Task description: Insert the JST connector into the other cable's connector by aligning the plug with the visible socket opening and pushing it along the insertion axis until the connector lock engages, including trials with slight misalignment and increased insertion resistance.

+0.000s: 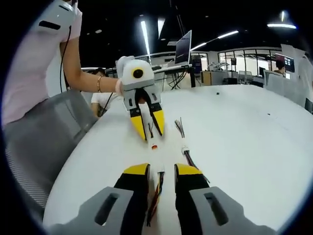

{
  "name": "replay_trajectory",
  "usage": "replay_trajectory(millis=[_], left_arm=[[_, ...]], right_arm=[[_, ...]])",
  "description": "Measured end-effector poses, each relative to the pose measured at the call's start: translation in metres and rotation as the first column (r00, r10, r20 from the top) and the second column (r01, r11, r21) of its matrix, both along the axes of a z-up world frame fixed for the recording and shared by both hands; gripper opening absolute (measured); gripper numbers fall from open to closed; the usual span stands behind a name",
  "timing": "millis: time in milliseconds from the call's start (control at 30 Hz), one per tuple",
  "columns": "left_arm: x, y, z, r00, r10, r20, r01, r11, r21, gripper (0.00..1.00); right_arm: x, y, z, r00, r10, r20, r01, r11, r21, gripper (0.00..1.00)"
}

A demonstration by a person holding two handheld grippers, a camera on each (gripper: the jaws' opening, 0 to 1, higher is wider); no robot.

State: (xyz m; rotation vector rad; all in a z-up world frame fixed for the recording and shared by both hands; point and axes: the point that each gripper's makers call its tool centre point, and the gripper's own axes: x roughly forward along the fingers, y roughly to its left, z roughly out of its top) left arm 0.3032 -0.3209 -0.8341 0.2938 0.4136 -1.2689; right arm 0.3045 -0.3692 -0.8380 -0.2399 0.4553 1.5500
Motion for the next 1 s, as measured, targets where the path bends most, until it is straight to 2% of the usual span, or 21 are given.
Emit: replay_trajectory(millis=[333,400,633,767,1000], left_arm=[[-0.0014,0.0058,-0.0090,1.000,0.024,0.000,-0.024,1.000,0.020,0.11],[-0.0012,0.0051,-0.0081,1.000,0.030,-0.004,-0.030,1.000,-0.002,0.11],[-0.0005,0.0054,-0.0088,0.999,0.029,0.016,-0.029,1.000,-0.012,0.09],[0.0008,0.0042,-0.0082,0.999,0.025,0.024,-0.024,0.999,-0.037,0.08],[-0.0021,0.0005,-0.0061,0.999,0.024,0.030,-0.023,0.999,-0.049,0.06]], right_arm=[[-0.0034,0.0022,-0.0037,0.999,0.022,0.050,-0.021,1.000,-0.020,0.16],[-0.0022,0.0025,-0.0035,0.998,0.020,0.060,-0.020,1.000,-0.010,0.18],[-0.0015,0.0019,-0.0053,0.995,0.017,0.095,-0.016,1.000,-0.007,0.16],[-0.0034,0.0025,-0.0057,0.990,0.032,0.139,-0.030,0.999,-0.017,0.17],[-0.0007,0.0024,-0.0063,0.990,0.024,0.139,-0.024,1.000,-0.002,0.12]])
